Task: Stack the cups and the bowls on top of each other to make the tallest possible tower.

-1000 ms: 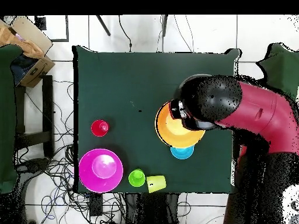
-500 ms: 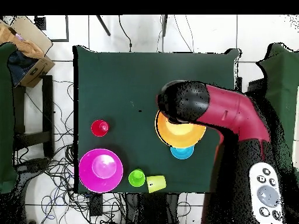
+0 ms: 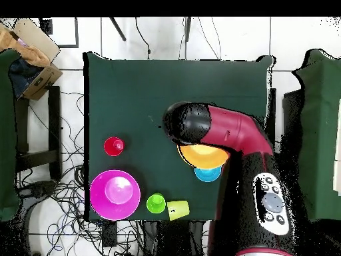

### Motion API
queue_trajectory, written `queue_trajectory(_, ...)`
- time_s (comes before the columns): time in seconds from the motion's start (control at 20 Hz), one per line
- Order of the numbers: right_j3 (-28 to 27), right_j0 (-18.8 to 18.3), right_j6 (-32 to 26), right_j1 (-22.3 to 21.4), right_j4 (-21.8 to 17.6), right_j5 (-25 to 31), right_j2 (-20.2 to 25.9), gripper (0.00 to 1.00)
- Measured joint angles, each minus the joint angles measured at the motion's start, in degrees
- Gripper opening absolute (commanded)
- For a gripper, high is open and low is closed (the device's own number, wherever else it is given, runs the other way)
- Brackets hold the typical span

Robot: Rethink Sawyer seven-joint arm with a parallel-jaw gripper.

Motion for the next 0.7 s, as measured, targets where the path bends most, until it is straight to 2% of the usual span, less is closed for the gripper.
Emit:
queue_trajectory(0.3,0.0,3.7,4.7,2.0,0.0,0.0,-1.8,1.0)
queue_trajectory(0.7,0.0,6.0,6.5,3.4,-0.1,0.0,-2.9,1.0)
